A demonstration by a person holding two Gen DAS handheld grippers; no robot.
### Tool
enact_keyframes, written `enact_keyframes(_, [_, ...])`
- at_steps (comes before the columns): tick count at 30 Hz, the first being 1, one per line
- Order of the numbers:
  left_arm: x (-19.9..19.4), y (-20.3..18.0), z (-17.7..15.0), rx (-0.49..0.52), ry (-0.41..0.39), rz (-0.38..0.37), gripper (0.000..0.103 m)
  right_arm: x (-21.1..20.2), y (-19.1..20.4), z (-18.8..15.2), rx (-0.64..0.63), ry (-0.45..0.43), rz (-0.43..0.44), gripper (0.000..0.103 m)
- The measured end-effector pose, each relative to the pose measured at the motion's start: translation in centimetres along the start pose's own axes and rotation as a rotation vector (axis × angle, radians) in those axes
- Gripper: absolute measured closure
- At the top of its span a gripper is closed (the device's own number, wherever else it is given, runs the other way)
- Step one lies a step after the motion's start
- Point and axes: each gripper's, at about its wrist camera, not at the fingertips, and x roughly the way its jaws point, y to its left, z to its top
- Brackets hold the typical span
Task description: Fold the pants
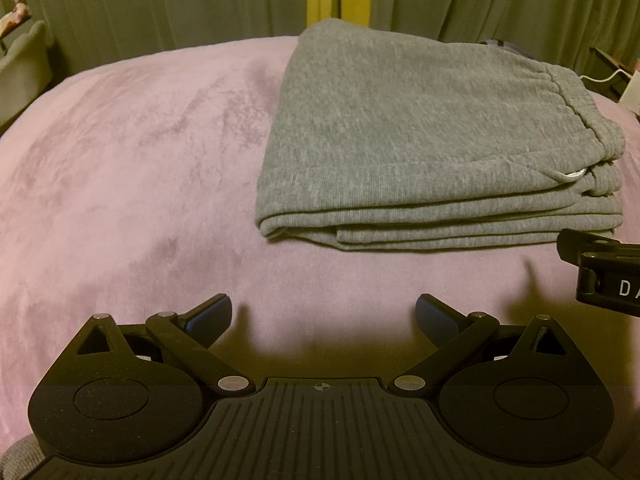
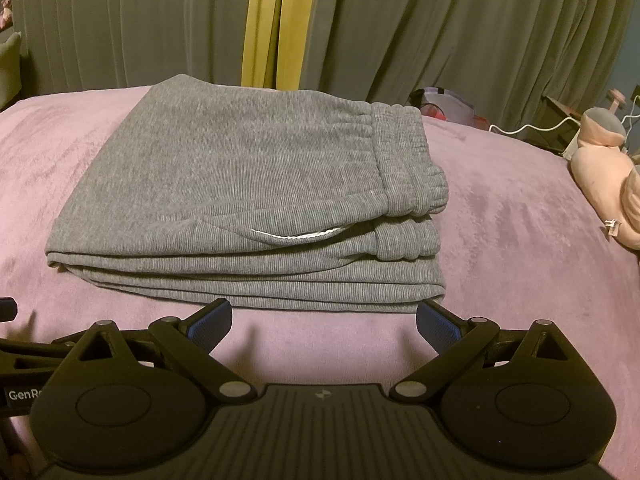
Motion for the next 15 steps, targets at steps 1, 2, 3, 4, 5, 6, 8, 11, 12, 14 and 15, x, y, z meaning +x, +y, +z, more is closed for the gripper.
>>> enact_keyframes(1, [-0.01, 0.01, 0.01, -0.001, 0.0, -0.001, 0.001, -0.01, 0.02, -0.04, 0.0, 0.001, 0.0, 0.004])
enact_keyframes(2, [0.0, 0.02, -0.01, -0.001, 0.0, -0.002, 0.001, 0.0, 0.02, -0.04, 0.001, 0.001, 0.0, 0.004])
enact_keyframes(3, [0.01, 0.04, -0.02, -0.001, 0.001, -0.002, 0.001, 0.01, 0.02, -0.07, 0.002, 0.002, 0.001, 0.004])
enact_keyframes(4, [0.0, 0.04, -0.02, -0.001, 0.0, -0.002, 0.001, 0.01, 0.04, -0.08, 0.001, 0.001, 0.001, 0.004])
enact_keyframes(5, [-0.01, 0.04, -0.03, -0.001, -0.001, -0.002, 0.001, 0.01, 0.07, -0.09, 0.001, 0.002, 0.001, 0.004])
enact_keyframes(6, [0.0, 0.04, -0.04, 0.0, -0.002, -0.002, 0.001, 0.02, 0.06, -0.09, 0.0, 0.002, 0.0, 0.004])
enact_keyframes(8, [-0.04, 0.05, -0.02, 0.001, -0.002, -0.003, 0.001, 0.02, 0.06, -0.07, 0.0, 0.002, 0.0, 0.004])
enact_keyframes(11, [-0.16, 0.11, -0.06, 0.003, -0.014, -0.005, 0.001, 0.01, 0.01, -0.08, 0.0, 0.002, 0.001, 0.004])
enact_keyframes(12, [-0.14, 0.1, -0.05, 0.004, -0.012, -0.009, 0.001, 0.03, 0.04, -0.06, 0.0, 0.002, -0.001, 0.004])
enact_keyframes(14, [-0.05, 0.06, -0.04, 0.005, -0.006, -0.013, 0.001, 0.07, 0.02, -0.1, 0.001, 0.004, -0.001, 0.004])
enact_keyframes(15, [0.0, 0.0, 0.02, 0.007, -0.001, -0.009, 0.001, 0.07, 0.0, -0.1, 0.002, 0.006, -0.001, 0.004])
